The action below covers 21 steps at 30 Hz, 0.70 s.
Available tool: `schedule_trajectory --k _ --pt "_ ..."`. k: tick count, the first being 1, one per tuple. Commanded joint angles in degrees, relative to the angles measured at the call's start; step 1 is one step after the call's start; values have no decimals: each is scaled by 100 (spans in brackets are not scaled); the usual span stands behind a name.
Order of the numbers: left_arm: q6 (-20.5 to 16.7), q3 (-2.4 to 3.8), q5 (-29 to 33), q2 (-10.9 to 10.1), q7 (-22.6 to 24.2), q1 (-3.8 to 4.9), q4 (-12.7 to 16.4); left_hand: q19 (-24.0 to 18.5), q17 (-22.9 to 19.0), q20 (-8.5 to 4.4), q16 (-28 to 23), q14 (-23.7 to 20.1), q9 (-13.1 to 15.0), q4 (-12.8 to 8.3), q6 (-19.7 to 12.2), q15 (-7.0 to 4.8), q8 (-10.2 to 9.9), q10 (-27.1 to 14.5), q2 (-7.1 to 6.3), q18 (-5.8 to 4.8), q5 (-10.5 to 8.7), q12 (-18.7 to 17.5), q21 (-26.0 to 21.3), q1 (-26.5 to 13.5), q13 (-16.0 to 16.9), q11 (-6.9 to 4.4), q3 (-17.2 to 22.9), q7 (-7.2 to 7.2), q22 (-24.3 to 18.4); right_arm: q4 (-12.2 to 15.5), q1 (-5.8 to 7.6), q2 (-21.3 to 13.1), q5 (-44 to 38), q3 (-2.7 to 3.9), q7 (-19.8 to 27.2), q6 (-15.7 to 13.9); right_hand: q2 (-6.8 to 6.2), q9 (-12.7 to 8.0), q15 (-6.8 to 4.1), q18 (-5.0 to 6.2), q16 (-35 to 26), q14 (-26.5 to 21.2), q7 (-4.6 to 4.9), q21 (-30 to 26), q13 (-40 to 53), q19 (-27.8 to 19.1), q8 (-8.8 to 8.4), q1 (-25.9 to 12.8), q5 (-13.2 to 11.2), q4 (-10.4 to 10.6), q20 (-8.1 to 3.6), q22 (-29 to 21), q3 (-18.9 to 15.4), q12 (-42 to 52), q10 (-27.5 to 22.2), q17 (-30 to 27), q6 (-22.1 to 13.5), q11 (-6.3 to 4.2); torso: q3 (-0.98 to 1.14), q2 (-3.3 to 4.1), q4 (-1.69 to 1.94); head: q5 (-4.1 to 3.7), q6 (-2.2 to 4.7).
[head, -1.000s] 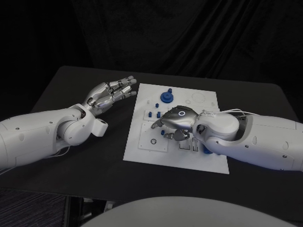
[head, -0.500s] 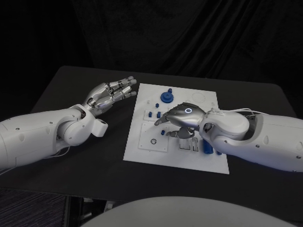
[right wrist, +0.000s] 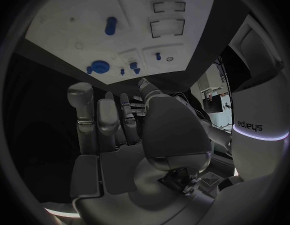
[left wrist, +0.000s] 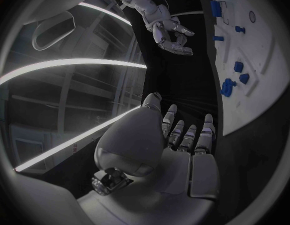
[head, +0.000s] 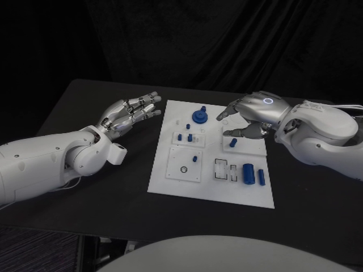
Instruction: Assemble the parts on the task board
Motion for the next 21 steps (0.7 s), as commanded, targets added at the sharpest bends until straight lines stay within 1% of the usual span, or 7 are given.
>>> schedule_trajectory --k 1,4,7,10,14,17,21 --pt "5 5 14 23 108 -12 13 37 1 19 13 -2 4 -17 24 8 18 14 -12 -16 28 17 25 49 7 -5 -3 6 3 -110 21 -121 -33 -6 -415 274 -41 -13 -4 -24 64 73 -46 155 -44 88 -28 -86 16 129 -2 603 -38 -35 -21 63 16 2 -4 9 -13 -3 -1" --pt "10 5 14 26 112 -13 9 34 1 19 12 -3 4 -18 25 7 18 13 -12 -17 29 16 23 50 7 -4 -2 6 -5 -230 -12 -182 -47 -8 -414 230 -86 -18 -2 -26 73 98 -56 169 -79 114 -32 -109 21 226 -3 604 -52 -42 20 62 43 8 -6 14 -6 9 -1" --pt "13 5 14 31 119 -15 10 34 1 19 12 -3 4 -18 25 7 18 13 -12 -17 29 16 23 50 7 -4 -2 6 -5 -354 -64 -209 -56 -9 -387 201 -104 -21 5 -27 69 105 -57 168 -97 124 -34 -117 23 299 1 603 -50 -31 85 52 65 10 -6 17 -11 18 -1" --pt "24 5 14 42 123 -18 7 32 1 18 12 -4 5 -20 28 5 19 14 -8 -18 37 18 21 54 7 -1 2 8 -12 -458 -135 -208 -60 -9 -348 193 -115 -26 10 -36 83 124 -54 220 -114 152 -38 -128 22 379 5 614 -50 -17 171 66 87 6 0 16 -8 11 -1" --pt "39 5 14 51 125 -24 6 30 0 18 11 -6 4 -21 24 5 19 12 -8 -18 39 16 21 55 7 -1 3 8 -16 -549 -232 -173 -36 -10 -274 171 -129 -35 12 -47 108 152 -51 292 -131 190 -52 -100 22 439 7 630 -41 2 300 93 96 -9 14 27 17 -12 -1" --pt "44 5 14 54 127 -31 8 29 0 18 11 -6 4 -22 24 4 19 13 -5 -19 42 17 20 57 7 1 5 9 -20 -624 -305 -127 15 -10 -209 171 -124 -44 32 -54 127 175 5 324 -132 212 -66 -66 20 474 17 636 -32 38 490 111 102 -37 24 34 11 3 -1" --pt "49 5 14 55 124 -36 8 29 0 17 10 -8 4 -26 21 2 19 11 5 -21 47 17 19 64 6 4 14 11 -23 -726 -395 -59 44 -10 -157 207 -116 -49 56 -56 128 179 65 322 -143 217 -69 -32 18 480 33 636 -27 35 589 105 120 -45 34 41 13 -21 -1"
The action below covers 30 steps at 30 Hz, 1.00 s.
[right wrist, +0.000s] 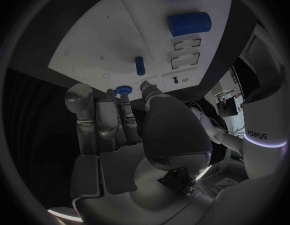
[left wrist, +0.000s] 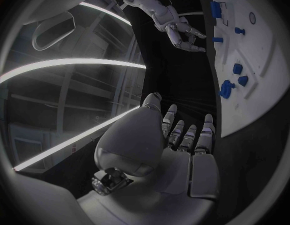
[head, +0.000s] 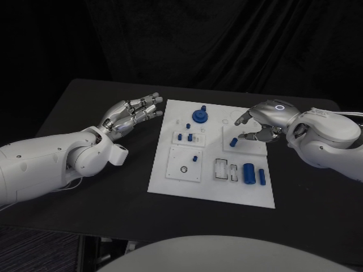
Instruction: Assemble the parts on the task board
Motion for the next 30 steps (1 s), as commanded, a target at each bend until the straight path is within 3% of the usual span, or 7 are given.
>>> schedule_trajectory --k 1,4,15,20,23,30 --pt "49 5 14 9 120 -14 10 29 -1 17 10 -8 4 -26 21 2 19 11 5 -21 25 17 19 64 6 4 14 11 -5 -74 -72 36 39 3 37 49 -10 -6 11 -56 34 34 84 2 -14 41 -14 72 18 32 8 631 12 5 70 -7 14 -3 11 5 7 -17 -1" --pt "54 5 14 12 119 -17 9 29 -1 17 10 -9 5 -30 23 1 19 9 19 -24 29 17 18 74 6 7 27 12 -9 -138 -147 86 46 4 80 51 -20 -7 13 -55 30 32 114 -4 -23 40 -13 105 18 20 12 630 12 -6 104 -15 29 -4 6 0 25 -22 -1" --pt "76 5 13 16 115 -33 -4 27 -1 17 10 -10 4 -34 20 2 19 7 28 -26 30 16 17 82 5 10 36 14 -15 -277 -332 242 66 4 219 82 -51 -20 8 -46 -4 15 184 -36 -34 33 -31 178 17 -6 16 623 2 -13 262 -69 34 -26 -9 -5 7 -5 -1" --pt "86 5 13 22 109 -39 -10 28 -1 17 10 -10 3 -39 15 2 18 6 32 -28 30 16 17 88 5 11 42 15 -16 -311 -374 295 131 4 290 95 -48 -21 8 -43 -16 7 177 -60 -38 24 -29 255 17 -48 15 618 14 -19 338 -84 57 -37 -5 -3 7 -15 -1" --pt "89 5 13 25 105 -42 -15 28 -1 17 10 -10 3 -39 15 2 18 6 32 -28 30 16 17 88 5 11 42 15 -16 -332 -402 328 150 4 327 87 -34 -18 -11 -36 -33 -4 148 -86 -41 14 -22 349 17 -112 4 613 36 -30 392 -109 88 -48 -1 -2 8 -19 -1" --pt "120 5 13 32 79 -52 -24 27 -1 17 11 -9 5 -55 24 5 20 12 39 -32 41 23 15 110 7 21 59 22 -25 -405 -451 411 165 5 367 -9 73 74 -39 -29 -115 -54 143 -188 -59 -28 99 908 18 -564 -25 597 275 -77 625 -218 390 -80 -6 -10 -1 -11 -1"
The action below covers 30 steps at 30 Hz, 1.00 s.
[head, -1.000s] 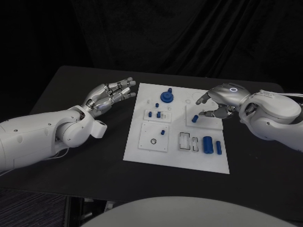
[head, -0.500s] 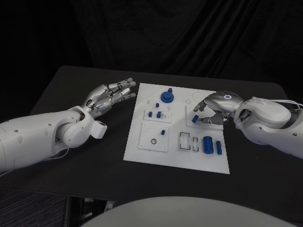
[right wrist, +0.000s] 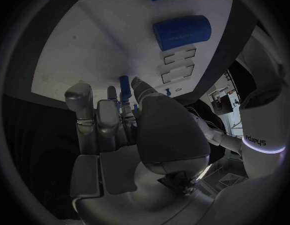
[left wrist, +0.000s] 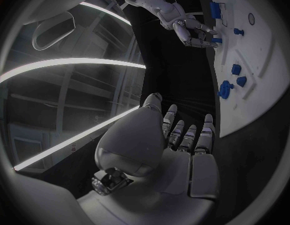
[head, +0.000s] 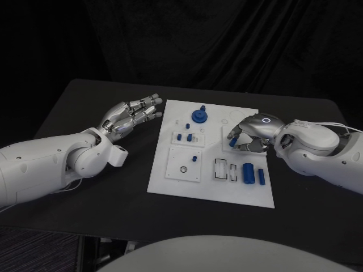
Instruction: Assemble the parts on the task board
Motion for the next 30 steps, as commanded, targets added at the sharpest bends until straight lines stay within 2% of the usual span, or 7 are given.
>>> schedule_trajectory --k 1,6,15,20,23,25,30 --pt "107 5 13 12 77 -18 4 27 -1 17 11 -9 6 -23 25 5 20 12 -7 -32 39 23 15 64 7 21 26 22 -10 -34 -27 25 29 4 83 -77 33 56 -13 -27 -30 -33 -3 -32 -11 -19 78 109 18 -104 -15 598 71 -40 94 -20 155 -1 -2 -7 -3 12 -1" --pt "118 5 13 14 67 -25 -1 28 -1 17 11 -9 8 -30 44 4 24 17 -6 -34 42 27 15 71 8 30 32 29 -12 -71 -47 65 31 4 94 -104 86 166 -12 -29 -27 -31 9 -19 -22 -16 195 194 19 -205 -17 603 196 -40 271 -20 415 -18 -2 -8 3 5 -1" --pt "135 5 13 28 57 -45 -24 30 0 17 13 -8 12 -42 69 -2 31 22 -4 -38 56 32 15 85 9 47 44 43 -16 -99 -69 110 31 4 124 -234 114 313 -57 -29 -23 -22 32 17 -15 -4 307 255 16 -301 -49 610 340 5 614 -19 652 -89 -2 -5 6 14 -1" --pt "147 5 13 34 50 -63 -29 31 0 17 12 -9 15 -51 86 -6 35 29 -1 -41 69 39 14 94 10 58 53 55 -20 -103 -72 113 32 5 117 -401 159 440 -103 -29 -38 -18 47 41 -11 5 433 331 13 -386 -87 614 433 14 797 -38 888 -147 -7 -4 10 26 -1" --pt "151 5 13 35 45 -73 -29 31 -1 17 12 -11 17 -56 102 -7 39 30 -1 -43 75 40 14 99 10 64 58 59 -23 -100 -73 108 32 5 139 -556 190 509 -140 -28 -58 -18 72 49 -9 9 483 398 13 -454 -118 615 488 21 914 -62 979 -193 -7 0 8 25 -1" --pt "151 5 13 36 44 -77 -31 31 -1 17 12 -11 17 -56 102 -7 39 30 -1 -43 75 40 14 99 10 64 58 59 -23 -88 -74 101 32 5 160 -652 210 588 -185 -36 -58 -3 124 109 -5 30 549 469 10 -535 -157 627 531 29 1050 -55 1094 -246 -6 -1 8 27 -1" --pt "152 6 13 36 35 -83 -35 33 -1 17 13 -9 20 -64 123 -12 45 36 0 -45 85 45 14 106 11 75 65 68 -25 -19 -73 68 32 6 197 -871 213 680 -234 -41 -89 4 156 144 -12 43 603 518 11 -617 -203 633 566 4 1187 -84 1190 -301 -6 -2 7 43 -1"
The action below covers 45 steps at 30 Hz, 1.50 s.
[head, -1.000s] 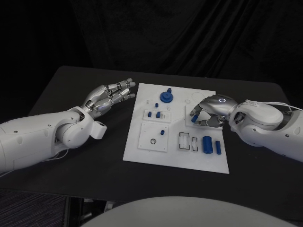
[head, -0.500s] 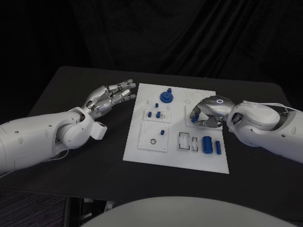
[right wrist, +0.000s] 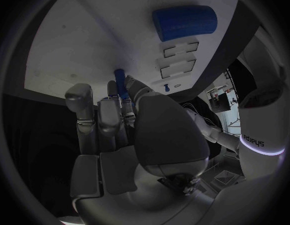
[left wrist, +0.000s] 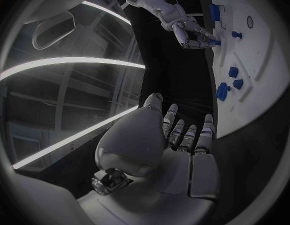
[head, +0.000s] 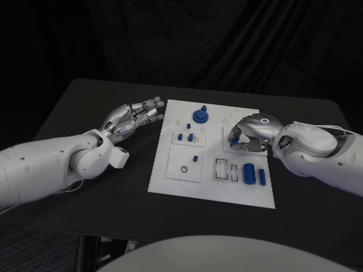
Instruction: Assemble the parts on the task board
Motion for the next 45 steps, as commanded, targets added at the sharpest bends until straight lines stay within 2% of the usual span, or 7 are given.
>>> schedule_trajectory --k 1,11,17,21,33,37,45 --pt "88 6 12 9 48 -14 2 33 0 17 13 -9 8 -17 52 -12 20 -7 1 -45 20 25 14 62 6 32 18 -3 -7 63 -5 -31 -11 10 57 -492 50 123 -59 -42 -29 9 15 40 3 8 40 145 44 -74 -54 635 27 4 102 -12 67 -39 1 1 0 15 -1" --pt "90 6 12 -1 40 -20 5 37 0 18 13 -8 11 -24 74 -14 26 -4 -3 -48 31 28 15 66 7 41 22 5 -6 522 186 -217 -11 13 2 -597 -57 189 -43 -51 -69 21 64 55 -43 5 -26 108 55 -111 -68 636 273 -134 154 -42 6 -5 6 1 -4 47 -1" --pt "94 6 12 -14 49 -21 10 43 1 17 15 -5 13 -36 83 -4 31 -3 -42 -52 51 29 16 59 6 46 8 15 -11 1128 365 -293 -11 13 -44 -440 -123 195 -34 -48 -89 21 71 37 -58 -7 -93 62 51 -107 -59 630 358 -191 166 -59 -71 4 0 -5 -5 29 -1" --pt "96 6 12 -20 53 -22 10 46 1 17 16 -5 13 -38 84 -2 32 -3 -49 -54 65 30 17 56 6 47 6 16 -11 1316 394 -137 -11 10 -32 -242 -147 201 -33 -45 -85 26 75 26 -65 -13 -114 66 53 -123 -57 627 406 -220 162 -48 -87 7 -4 -2 0 13 -1" --pt "119 6 12 33 51 -23 -11 41 0 16 14 -8 13 -39 80 -1 32 -6 -44 -56 79 27 14 56 5 49 11 17 -25 1065 123 634 -282 8 53 227 -191 225 -20 -79 79 124 108 252 -73 63 -139 104 48 -192 -52 676 512 -275 155 174 -75 32 -9 -1 -9 13 -1" --pt "121 6 12 45 53 -23 -12 41 0 16 14 -8 13 -39 80 -1 32 -6 -44 -56 79 27 14 56 5 49 11 17 -25 925 40 850 -311 9 59 345 -205 228 -11 -83 104 139 119 281 -77 73 -152 99 47 -202 -48 681 534 -295 141 202 -83 46 4 0 -1 15 -1" --pt "129 6 12 47 34 -24 -21 41 0 16 14 -8 13 -39 80 -1 32 -6 -44 -56 79 27 14 56 5 49 11 17 -25 776 -18 1143 -510 9 60 567 -229 230 2 -76 82 128 134 234 -78 57 -177 99 45 -225 -39 669 563 -315 137 165 -101 60 -1 0 13 1 -1"
